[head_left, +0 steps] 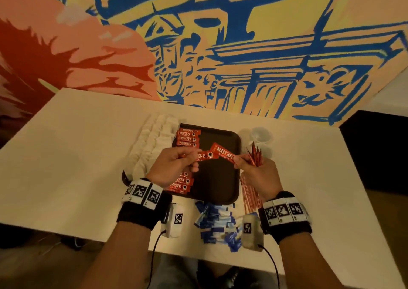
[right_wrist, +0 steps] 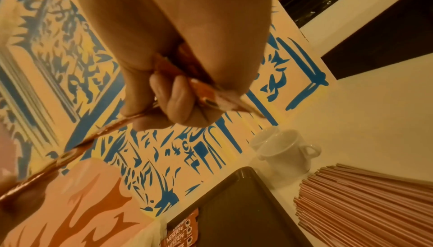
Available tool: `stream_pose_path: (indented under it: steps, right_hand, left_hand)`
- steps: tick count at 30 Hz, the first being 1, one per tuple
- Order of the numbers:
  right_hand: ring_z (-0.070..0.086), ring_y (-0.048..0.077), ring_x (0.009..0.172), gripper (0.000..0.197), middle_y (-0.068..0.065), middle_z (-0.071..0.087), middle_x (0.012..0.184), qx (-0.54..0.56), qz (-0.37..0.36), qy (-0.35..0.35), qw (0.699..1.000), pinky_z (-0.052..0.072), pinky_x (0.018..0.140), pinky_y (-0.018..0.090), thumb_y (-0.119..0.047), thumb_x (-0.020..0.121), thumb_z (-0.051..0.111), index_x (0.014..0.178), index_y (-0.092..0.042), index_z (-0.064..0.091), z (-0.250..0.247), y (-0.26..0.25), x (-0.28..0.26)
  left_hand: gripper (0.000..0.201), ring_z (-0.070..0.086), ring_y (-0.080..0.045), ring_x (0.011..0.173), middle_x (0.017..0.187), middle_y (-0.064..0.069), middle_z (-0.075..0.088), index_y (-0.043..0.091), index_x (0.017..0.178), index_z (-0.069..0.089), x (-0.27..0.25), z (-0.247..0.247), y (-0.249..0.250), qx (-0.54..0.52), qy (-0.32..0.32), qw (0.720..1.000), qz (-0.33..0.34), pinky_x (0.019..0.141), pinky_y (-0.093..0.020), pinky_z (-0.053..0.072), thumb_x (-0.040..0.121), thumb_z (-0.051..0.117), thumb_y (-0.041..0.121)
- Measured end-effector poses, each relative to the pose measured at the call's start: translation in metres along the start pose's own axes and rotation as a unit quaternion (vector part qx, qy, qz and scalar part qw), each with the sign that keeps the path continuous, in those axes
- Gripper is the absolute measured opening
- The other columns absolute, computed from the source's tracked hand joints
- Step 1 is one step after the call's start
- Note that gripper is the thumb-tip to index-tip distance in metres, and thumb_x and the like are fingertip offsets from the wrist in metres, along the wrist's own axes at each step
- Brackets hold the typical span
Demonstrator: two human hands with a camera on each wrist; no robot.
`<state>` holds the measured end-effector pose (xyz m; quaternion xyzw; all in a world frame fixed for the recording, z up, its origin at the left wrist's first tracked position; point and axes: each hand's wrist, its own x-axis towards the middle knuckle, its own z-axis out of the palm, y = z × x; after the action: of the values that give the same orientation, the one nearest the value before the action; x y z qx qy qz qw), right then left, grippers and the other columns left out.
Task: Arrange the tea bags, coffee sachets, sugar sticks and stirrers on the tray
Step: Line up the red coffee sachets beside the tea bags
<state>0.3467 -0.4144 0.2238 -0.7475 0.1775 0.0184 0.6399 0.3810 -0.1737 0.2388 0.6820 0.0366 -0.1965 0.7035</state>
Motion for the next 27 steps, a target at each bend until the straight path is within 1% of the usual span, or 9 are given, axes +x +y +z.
stream_pose_path:
  steps: [3, 5, 8, 12, 16, 21, 24, 25, 27]
  right_hand:
    - [0.062, -0.004, 0.056, 0.012, -0.002, 0.077, 0.078, 0.006, 0.031, 0.023, 0.999, 0.044, 0.066, 0.025, -0.025, 0.092, 0.073, 0.093, -0.014, 0.078, 0.004, -0.007, 0.006]
    - [0.060, -0.003, 0.052, 0.010, 0.001, 0.077, 0.083, -0.007, 0.066, 0.016, 0.998, 0.043, 0.058, 0.020, -0.023, 0.093, 0.072, 0.096, -0.016, 0.079, 0.007, -0.014, 0.008]
    - [0.049, 0.002, 0.042, 0.010, 0.004, 0.074, 0.081, -0.024, 0.112, -0.025, 0.993, 0.036, 0.043, 0.018, -0.019, 0.094, 0.071, 0.097, -0.020, 0.080, 0.014, -0.022, 0.011]
    - [0.041, 0.007, 0.039, 0.012, 0.003, 0.057, 0.059, -0.023, 0.153, -0.061, 0.986, 0.033, 0.038, 0.020, -0.012, 0.093, 0.071, 0.104, -0.014, 0.076, 0.034, -0.038, 0.020]
    - [0.040, 0.004, 0.034, 0.015, -0.007, 0.052, 0.046, -0.072, 0.165, -0.082, 0.980, 0.031, 0.035, 0.019, -0.010, 0.097, 0.065, 0.110, -0.012, 0.073, 0.055, -0.037, 0.042]
    - [0.047, 0.009, 0.051, 0.012, -0.011, 0.051, 0.051, -0.177, 0.157, -0.073, 0.969, 0.038, 0.050, 0.024, -0.018, 0.096, 0.067, 0.100, -0.022, 0.077, 0.069, -0.021, 0.065]
    - [0.049, 0.008, 0.053, 0.011, -0.009, 0.054, 0.057, -0.186, 0.163, -0.060, 0.967, 0.039, 0.049, 0.021, -0.018, 0.095, 0.069, 0.099, -0.024, 0.077, 0.078, -0.012, 0.079]
    - [0.053, 0.007, 0.058, 0.010, -0.009, 0.058, 0.064, -0.196, 0.159, -0.064, 0.965, 0.040, 0.052, 0.020, -0.019, 0.094, 0.070, 0.100, -0.025, 0.076, 0.082, -0.009, 0.084]
    - [0.064, 0.011, 0.079, 0.011, -0.006, 0.067, 0.083, -0.211, 0.147, -0.072, 0.964, 0.046, 0.065, 0.021, -0.019, 0.091, 0.074, 0.101, -0.025, 0.076, 0.093, -0.001, 0.094]
  left_hand:
    - [0.028, 0.066, -0.031, 0.089, 0.102, -0.029, 0.067, 0.002, 0.125, 0.065, 0.002, -0.028, 0.011, -0.024, 0.007, 0.999, -0.029, 0.078, -0.028, 0.061, 0.098, 0.055, 0.002]
    - [0.027, 0.067, -0.031, 0.095, 0.110, -0.025, 0.069, 0.005, 0.123, 0.066, 0.005, -0.046, 0.018, -0.021, 0.011, 0.999, -0.036, 0.082, -0.030, 0.060, 0.098, 0.055, 0.001]
    - [0.018, 0.068, -0.027, 0.088, 0.098, -0.016, 0.072, 0.011, 0.104, 0.071, 0.016, -0.066, 0.021, 0.001, 0.047, 0.998, -0.041, 0.079, -0.034, 0.058, 0.096, 0.059, -0.001]
    - [0.014, 0.063, -0.023, 0.070, 0.072, -0.009, 0.069, -0.004, 0.096, 0.074, 0.037, -0.096, 0.010, 0.012, 0.147, 0.985, -0.085, 0.063, -0.027, 0.053, 0.089, 0.063, -0.010]
    - [0.020, 0.063, -0.026, 0.072, 0.083, -0.018, 0.066, 0.001, 0.084, 0.074, 0.049, -0.118, -0.007, -0.040, 0.197, 0.970, -0.138, 0.058, -0.023, 0.058, 0.087, 0.062, -0.015]
    - [0.028, 0.063, -0.026, 0.088, 0.114, -0.017, 0.065, -0.003, 0.122, 0.064, 0.066, -0.131, -0.012, -0.054, 0.170, 0.965, -0.191, 0.091, -0.038, 0.050, 0.095, 0.060, -0.001]
    - [0.020, 0.062, -0.037, 0.116, 0.122, -0.018, 0.069, 0.011, 0.110, 0.076, 0.075, -0.135, -0.007, 0.097, 0.196, 0.957, -0.192, 0.101, -0.042, 0.047, 0.093, 0.067, 0.017]
    - [0.015, 0.062, -0.036, 0.114, 0.114, -0.017, 0.071, 0.018, 0.101, 0.080, 0.078, -0.134, -0.005, 0.126, 0.194, 0.955, -0.184, 0.097, -0.041, 0.049, 0.093, 0.067, 0.018]
    - [0.034, 0.064, -0.025, 0.091, 0.090, -0.010, 0.073, 0.034, 0.066, 0.080, 0.088, -0.133, -0.009, 0.142, 0.177, 0.960, -0.161, 0.077, -0.034, 0.050, 0.092, 0.067, 0.016]
